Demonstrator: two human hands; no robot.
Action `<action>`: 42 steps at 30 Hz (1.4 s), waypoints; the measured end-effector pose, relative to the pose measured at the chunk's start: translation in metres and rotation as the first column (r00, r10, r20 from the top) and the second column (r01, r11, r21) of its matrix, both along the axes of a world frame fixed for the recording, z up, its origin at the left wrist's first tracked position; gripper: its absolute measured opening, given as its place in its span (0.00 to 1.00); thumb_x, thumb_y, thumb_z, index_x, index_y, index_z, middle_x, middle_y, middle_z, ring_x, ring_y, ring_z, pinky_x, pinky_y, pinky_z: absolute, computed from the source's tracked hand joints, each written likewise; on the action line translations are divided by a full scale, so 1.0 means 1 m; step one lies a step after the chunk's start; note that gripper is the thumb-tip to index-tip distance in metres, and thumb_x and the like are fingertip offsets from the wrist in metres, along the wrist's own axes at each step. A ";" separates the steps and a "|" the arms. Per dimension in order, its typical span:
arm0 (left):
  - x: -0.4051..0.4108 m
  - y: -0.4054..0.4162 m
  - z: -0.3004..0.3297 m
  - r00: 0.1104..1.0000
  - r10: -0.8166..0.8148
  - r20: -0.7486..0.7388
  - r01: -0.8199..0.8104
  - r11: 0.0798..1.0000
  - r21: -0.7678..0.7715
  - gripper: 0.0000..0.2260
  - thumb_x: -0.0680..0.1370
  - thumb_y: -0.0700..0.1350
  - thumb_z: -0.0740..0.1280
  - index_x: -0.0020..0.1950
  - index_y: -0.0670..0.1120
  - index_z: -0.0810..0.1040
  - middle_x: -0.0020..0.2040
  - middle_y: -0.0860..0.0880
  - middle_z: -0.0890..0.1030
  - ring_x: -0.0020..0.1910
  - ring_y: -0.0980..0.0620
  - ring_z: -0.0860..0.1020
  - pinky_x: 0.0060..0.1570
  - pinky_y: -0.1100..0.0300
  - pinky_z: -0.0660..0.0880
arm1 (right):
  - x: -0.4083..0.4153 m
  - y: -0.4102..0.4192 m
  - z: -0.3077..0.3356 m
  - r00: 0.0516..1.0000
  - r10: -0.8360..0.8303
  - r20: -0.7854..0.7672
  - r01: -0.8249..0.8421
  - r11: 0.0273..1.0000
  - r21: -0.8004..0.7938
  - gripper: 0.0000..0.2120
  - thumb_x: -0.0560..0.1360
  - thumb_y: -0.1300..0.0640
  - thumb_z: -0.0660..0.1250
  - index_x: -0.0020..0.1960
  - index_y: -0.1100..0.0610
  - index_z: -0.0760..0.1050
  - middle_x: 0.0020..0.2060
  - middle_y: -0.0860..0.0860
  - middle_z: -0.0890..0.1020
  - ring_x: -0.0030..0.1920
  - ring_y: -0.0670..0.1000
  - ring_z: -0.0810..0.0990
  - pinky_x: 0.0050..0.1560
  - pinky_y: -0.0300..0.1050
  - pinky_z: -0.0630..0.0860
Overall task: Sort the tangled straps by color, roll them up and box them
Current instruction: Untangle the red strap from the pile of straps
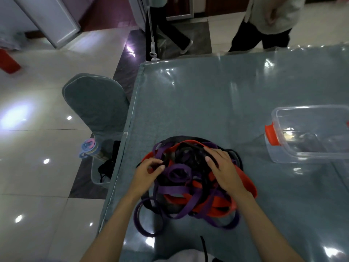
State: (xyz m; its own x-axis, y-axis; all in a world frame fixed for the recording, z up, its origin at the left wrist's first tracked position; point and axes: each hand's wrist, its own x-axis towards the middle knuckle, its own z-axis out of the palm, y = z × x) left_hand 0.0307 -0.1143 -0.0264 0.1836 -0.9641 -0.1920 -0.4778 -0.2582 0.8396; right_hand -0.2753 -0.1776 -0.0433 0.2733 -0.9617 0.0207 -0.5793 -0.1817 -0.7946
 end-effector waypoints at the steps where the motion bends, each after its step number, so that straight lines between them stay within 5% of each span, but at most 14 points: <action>1: 0.002 0.006 -0.004 0.994 0.107 0.030 -0.105 0.994 -0.040 0.06 0.80 0.42 0.74 0.54 0.54 0.84 0.55 0.51 0.83 0.54 0.54 0.81 0.55 0.64 0.75 | -0.005 0.003 0.001 1.000 -0.028 0.010 0.028 0.999 -0.018 0.19 0.86 0.47 0.62 0.76 0.49 0.74 0.68 0.46 0.77 0.72 0.49 0.71 0.75 0.43 0.64; 3: 0.007 0.020 -0.011 0.928 0.353 0.121 -0.347 0.935 -0.065 0.09 0.80 0.43 0.74 0.59 0.51 0.81 0.62 0.46 0.79 0.61 0.48 0.78 0.62 0.56 0.75 | -0.012 0.011 0.001 0.998 -0.065 0.013 0.066 0.996 -0.054 0.18 0.86 0.50 0.64 0.75 0.50 0.74 0.67 0.46 0.77 0.71 0.48 0.72 0.75 0.45 0.65; 6: 0.013 0.040 -0.019 0.820 0.532 0.213 -0.569 0.799 0.194 0.30 0.78 0.51 0.76 0.75 0.45 0.70 0.75 0.39 0.69 0.72 0.38 0.72 0.67 0.45 0.72 | -0.019 0.024 -0.002 0.995 -0.097 0.015 0.099 0.990 -0.104 0.18 0.85 0.54 0.65 0.74 0.51 0.75 0.67 0.46 0.76 0.71 0.50 0.72 0.74 0.50 0.69; 9: 0.011 0.057 -0.029 0.821 0.570 -0.031 -0.506 0.751 0.424 0.42 0.76 0.55 0.78 0.81 0.41 0.59 0.75 0.40 0.72 0.72 0.40 0.74 0.67 0.49 0.72 | -0.018 0.038 -0.006 0.994 -0.109 -0.003 0.108 0.983 -0.148 0.17 0.84 0.60 0.65 0.72 0.52 0.76 0.66 0.46 0.77 0.70 0.50 0.73 0.73 0.52 0.71; 12: 0.005 0.067 -0.031 0.875 0.461 -0.146 -0.342 0.804 0.486 0.37 0.72 0.67 0.75 0.64 0.36 0.80 0.49 0.53 0.87 0.48 0.56 0.86 0.56 0.60 0.80 | -0.012 0.053 -0.009 0.995 -0.088 -0.040 0.081 0.985 -0.152 0.17 0.84 0.63 0.64 0.70 0.52 0.78 0.65 0.45 0.78 0.68 0.49 0.74 0.72 0.50 0.72; 13: 0.002 0.069 -0.032 0.901 0.404 -0.154 -0.291 0.830 0.476 0.31 0.71 0.69 0.73 0.54 0.42 0.86 0.42 0.55 0.88 0.42 0.60 0.86 0.53 0.63 0.81 | -0.009 0.058 -0.010 0.996 -0.076 -0.051 0.068 0.986 -0.150 0.17 0.84 0.63 0.64 0.70 0.52 0.78 0.65 0.46 0.78 0.68 0.49 0.74 0.72 0.50 0.72; 15: -0.005 0.071 -0.029 0.907 0.365 -0.211 -0.234 0.852 0.467 0.23 0.70 0.67 0.75 0.47 0.47 0.84 0.40 0.58 0.88 0.39 0.64 0.85 0.42 0.70 0.81 | -0.004 0.065 -0.010 0.997 -0.040 -0.068 0.030 0.990 -0.136 0.17 0.84 0.62 0.65 0.71 0.52 0.77 0.67 0.47 0.77 0.69 0.49 0.73 0.73 0.49 0.71; 19: -0.016 0.067 -0.026 0.823 0.405 -0.399 -0.195 0.861 0.471 0.19 0.70 0.53 0.82 0.55 0.46 0.83 0.45 0.52 0.89 0.44 0.54 0.88 0.40 0.65 0.83 | 0.003 0.071 -0.008 0.986 0.097 -0.138 -0.106 0.993 -0.058 0.18 0.84 0.53 0.67 0.74 0.49 0.75 0.69 0.44 0.75 0.70 0.47 0.74 0.72 0.48 0.71; 23: -0.012 0.062 -0.028 0.774 0.501 -0.386 -0.301 0.829 0.471 0.21 0.72 0.43 0.82 0.61 0.39 0.81 0.55 0.41 0.88 0.55 0.42 0.87 0.63 0.47 0.81 | 0.007 0.071 -0.009 0.934 0.241 -0.263 -0.253 0.967 -0.010 0.25 0.81 0.32 0.60 0.74 0.40 0.71 0.67 0.37 0.76 0.68 0.42 0.73 0.69 0.44 0.64; 25: -0.011 0.061 -0.027 0.785 0.493 -0.375 -0.310 0.837 0.451 0.23 0.72 0.41 0.82 0.63 0.39 0.78 0.58 0.38 0.86 0.52 0.45 0.86 0.56 0.51 0.83 | 0.008 0.074 -0.013 0.908 0.287 -0.306 -0.306 0.952 -0.013 0.29 0.78 0.26 0.59 0.74 0.37 0.71 0.68 0.36 0.75 0.70 0.41 0.70 0.72 0.45 0.60; 27: -0.011 0.062 -0.025 0.787 0.489 -0.376 -0.331 0.849 0.411 0.26 0.72 0.41 0.82 0.63 0.42 0.73 0.58 0.37 0.85 0.44 0.48 0.86 0.43 0.58 0.83 | 0.010 0.076 -0.017 0.891 0.304 -0.336 -0.330 0.944 -0.021 0.27 0.77 0.29 0.64 0.73 0.38 0.73 0.68 0.37 0.76 0.71 0.43 0.69 0.76 0.49 0.57; 30: -0.006 0.063 -0.020 0.784 0.477 -0.396 -0.339 0.865 0.369 0.30 0.71 0.42 0.83 0.63 0.44 0.68 0.55 0.38 0.86 0.49 0.41 0.88 0.52 0.48 0.84 | 0.011 0.075 -0.016 0.924 0.240 -0.299 -0.277 0.957 -0.087 0.13 0.76 0.40 0.73 0.58 0.44 0.80 0.58 0.38 0.81 0.66 0.47 0.76 0.74 0.53 0.64; 36: 0.018 0.053 0.006 0.772 0.489 -0.405 -0.359 0.862 0.357 0.26 0.67 0.43 0.84 0.61 0.39 0.79 0.51 0.40 0.88 0.41 0.49 0.88 0.36 0.61 0.83 | 0.011 0.077 -0.008 0.996 0.071 -0.057 -0.073 0.996 -0.042 0.11 0.74 0.39 0.69 0.51 0.43 0.74 0.54 0.38 0.78 0.60 0.43 0.75 0.66 0.43 0.68; 42: 0.016 0.064 0.005 0.913 0.305 -0.270 -0.106 0.818 0.565 0.43 0.63 0.48 0.88 0.70 0.49 0.65 0.59 0.44 0.84 0.58 0.44 0.84 0.63 0.47 0.80 | 0.015 0.070 -0.004 0.995 -0.031 0.095 0.023 0.996 0.090 0.11 0.79 0.47 0.72 0.59 0.38 0.76 0.52 0.35 0.82 0.57 0.39 0.80 0.57 0.40 0.78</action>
